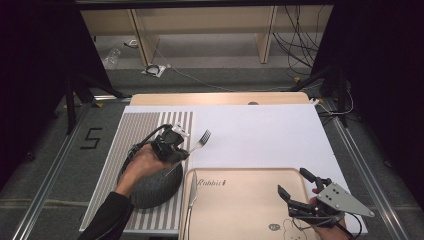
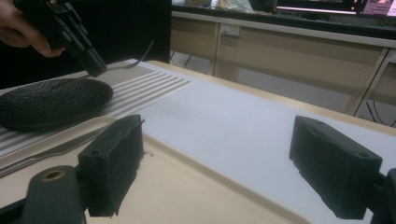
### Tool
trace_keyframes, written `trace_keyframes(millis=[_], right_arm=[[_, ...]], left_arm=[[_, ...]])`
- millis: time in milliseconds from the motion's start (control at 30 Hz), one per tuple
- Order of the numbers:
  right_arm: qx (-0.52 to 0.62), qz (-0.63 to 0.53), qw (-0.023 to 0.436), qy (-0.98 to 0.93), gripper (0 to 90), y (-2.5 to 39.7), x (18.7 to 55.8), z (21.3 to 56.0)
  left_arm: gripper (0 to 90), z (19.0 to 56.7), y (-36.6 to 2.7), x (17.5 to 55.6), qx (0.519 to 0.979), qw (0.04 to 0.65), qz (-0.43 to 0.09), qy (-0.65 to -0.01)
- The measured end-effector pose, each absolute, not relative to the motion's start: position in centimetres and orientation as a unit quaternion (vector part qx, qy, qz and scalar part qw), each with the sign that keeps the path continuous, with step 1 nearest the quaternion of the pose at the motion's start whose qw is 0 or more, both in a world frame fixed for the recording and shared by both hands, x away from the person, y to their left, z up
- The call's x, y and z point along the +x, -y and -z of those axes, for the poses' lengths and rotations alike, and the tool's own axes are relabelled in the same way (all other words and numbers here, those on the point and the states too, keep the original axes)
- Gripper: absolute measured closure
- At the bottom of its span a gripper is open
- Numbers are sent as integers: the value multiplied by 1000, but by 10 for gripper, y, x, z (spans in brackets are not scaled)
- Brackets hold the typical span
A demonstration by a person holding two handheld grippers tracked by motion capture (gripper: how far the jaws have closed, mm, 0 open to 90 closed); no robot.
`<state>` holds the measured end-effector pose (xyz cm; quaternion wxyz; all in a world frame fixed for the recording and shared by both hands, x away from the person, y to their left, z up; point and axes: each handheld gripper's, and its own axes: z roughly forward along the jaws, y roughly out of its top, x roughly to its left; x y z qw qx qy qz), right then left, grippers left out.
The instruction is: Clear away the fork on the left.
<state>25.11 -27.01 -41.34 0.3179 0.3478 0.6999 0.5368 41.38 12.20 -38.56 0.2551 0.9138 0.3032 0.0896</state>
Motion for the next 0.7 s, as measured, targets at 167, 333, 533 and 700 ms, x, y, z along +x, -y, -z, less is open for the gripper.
trace_keyframes(millis=[167,333,533,700], right_arm=[[349,-538,318,-698,183,270,251,414],[349,-540,318,-697,183,270,251,413],[349,-540,317,-697,183,270,251,413],[349,-540,318,-697,183,270,251,413]], left_arm=[[839,387,-114,404,916,256,-82,-298],[839,389,-109,396,917,258,-74,-295],[839,394,-103,385,920,253,-66,-292],[839,394,-97,375,923,252,-59,-285]])
